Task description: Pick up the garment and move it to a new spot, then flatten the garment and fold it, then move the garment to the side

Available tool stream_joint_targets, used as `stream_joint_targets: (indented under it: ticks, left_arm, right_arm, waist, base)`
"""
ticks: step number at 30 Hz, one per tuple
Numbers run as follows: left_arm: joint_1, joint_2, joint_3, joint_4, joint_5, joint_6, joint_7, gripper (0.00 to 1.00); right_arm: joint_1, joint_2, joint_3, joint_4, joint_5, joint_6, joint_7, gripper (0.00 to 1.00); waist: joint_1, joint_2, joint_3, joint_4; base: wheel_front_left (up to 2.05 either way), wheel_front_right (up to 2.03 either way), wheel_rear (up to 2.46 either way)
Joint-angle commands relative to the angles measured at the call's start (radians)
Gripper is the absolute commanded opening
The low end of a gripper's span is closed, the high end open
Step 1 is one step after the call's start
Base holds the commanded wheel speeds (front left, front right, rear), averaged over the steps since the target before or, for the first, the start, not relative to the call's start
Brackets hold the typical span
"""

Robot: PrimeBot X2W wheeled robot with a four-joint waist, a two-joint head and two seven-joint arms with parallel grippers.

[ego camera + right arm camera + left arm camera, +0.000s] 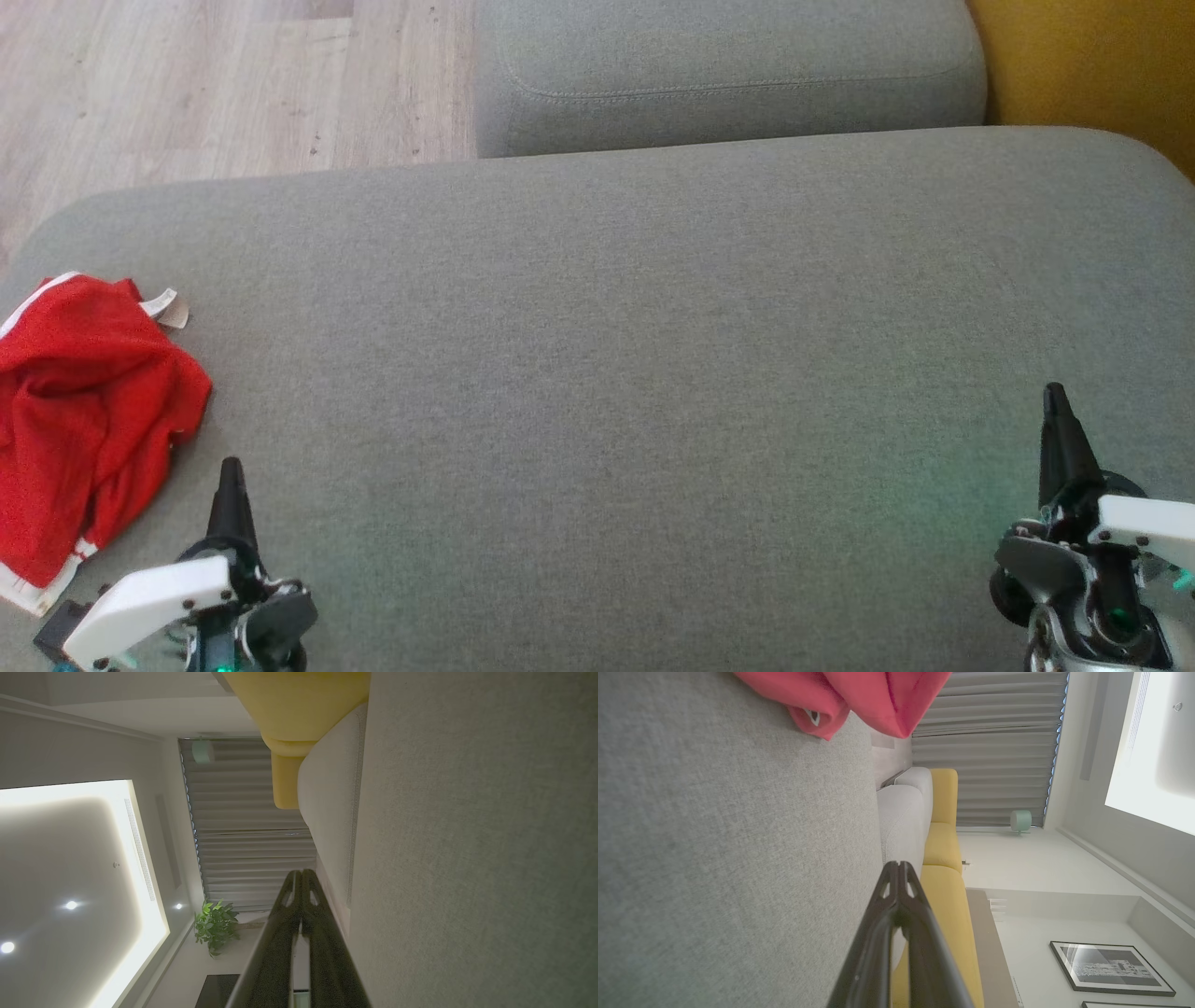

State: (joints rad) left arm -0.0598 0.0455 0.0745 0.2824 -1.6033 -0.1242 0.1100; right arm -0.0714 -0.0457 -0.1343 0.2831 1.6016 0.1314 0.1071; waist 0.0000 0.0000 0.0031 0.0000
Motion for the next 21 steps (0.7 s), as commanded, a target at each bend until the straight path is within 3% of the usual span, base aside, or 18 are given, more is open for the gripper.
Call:
stream_joint_targets:
  ticks: [1, 21]
  left_arm:
    - [-0.048, 0.005, 0.039, -0.038, -0.006, -0.007, 0.003, 0.00]
    - [-0.048, 0.005, 0.039, -0.038, -0.006, -0.007, 0.003, 0.00]
  right_arm:
    - [-0.037, -0.004, 0.021, -0.038, 0.007, -0.001, 0.006, 0.00]
    - [-0.037, -0.004, 0.021, -0.038, 0.007, -0.001, 0.006, 0.00]
  waist:
    - [0.0000, 0.0000, 0.000, 0.000]
    - [0.0000, 0.0000, 0.000, 0.000]
  base:
    - [0.00, 0.00, 0.00]
    - [0.00, 0.00, 0.00]
